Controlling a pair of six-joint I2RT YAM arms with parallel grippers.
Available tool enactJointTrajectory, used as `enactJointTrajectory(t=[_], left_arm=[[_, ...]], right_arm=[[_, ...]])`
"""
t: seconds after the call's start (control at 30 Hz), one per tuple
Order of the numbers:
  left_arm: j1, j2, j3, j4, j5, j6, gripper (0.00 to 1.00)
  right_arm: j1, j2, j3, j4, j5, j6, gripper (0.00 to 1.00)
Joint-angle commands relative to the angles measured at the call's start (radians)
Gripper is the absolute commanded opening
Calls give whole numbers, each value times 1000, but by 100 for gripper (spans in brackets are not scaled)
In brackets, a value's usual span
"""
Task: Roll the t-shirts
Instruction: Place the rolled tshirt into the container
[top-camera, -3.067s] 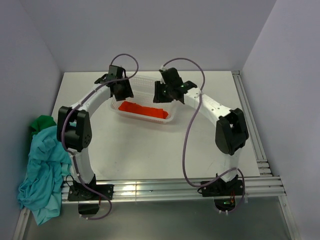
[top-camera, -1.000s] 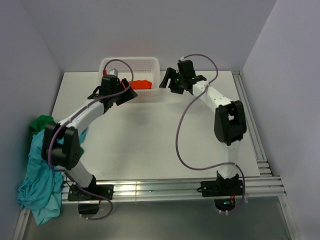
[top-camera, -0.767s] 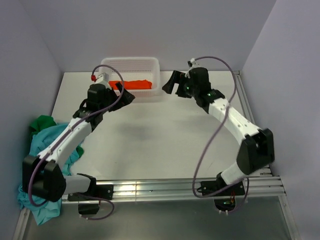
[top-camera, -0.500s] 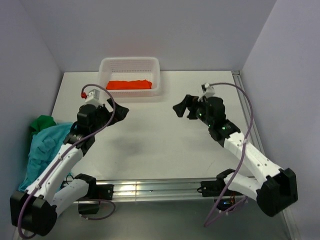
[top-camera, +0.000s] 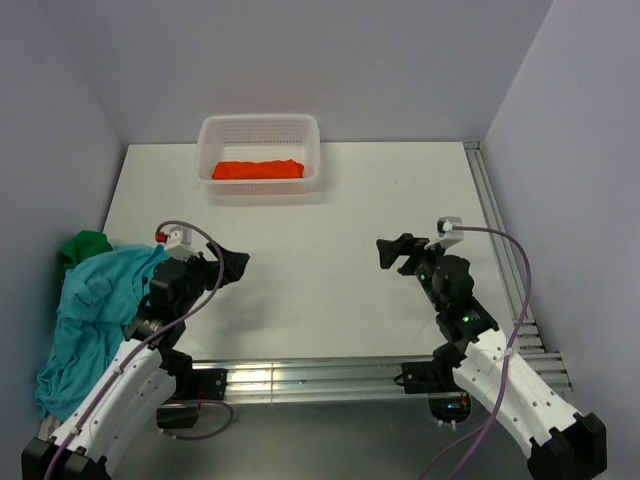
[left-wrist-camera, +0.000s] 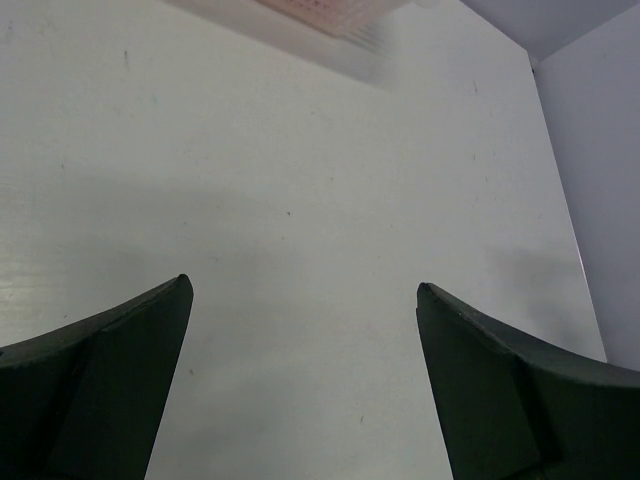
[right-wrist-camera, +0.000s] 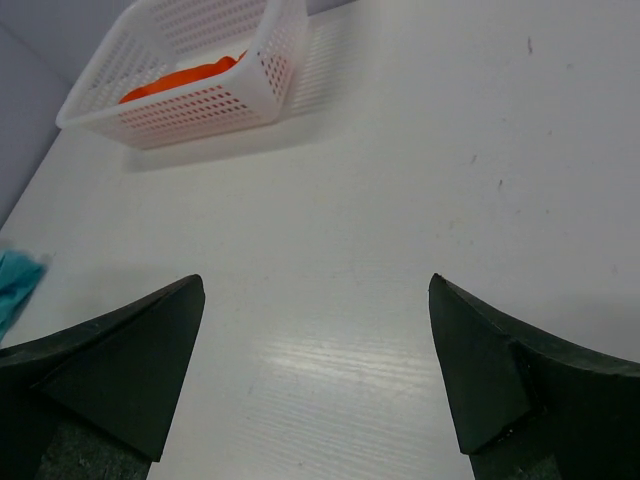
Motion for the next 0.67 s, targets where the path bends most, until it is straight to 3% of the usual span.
enactJointTrajectory(t=[0.0,0.63], left_arm=[[-1,-45,13,3,-35,31,99],[-1,-64,13,-16,-82,28,99]], right_arm=[[-2,-43,-55,96,80,-27,100],[-4,-93,-141,139,114,-1,98]])
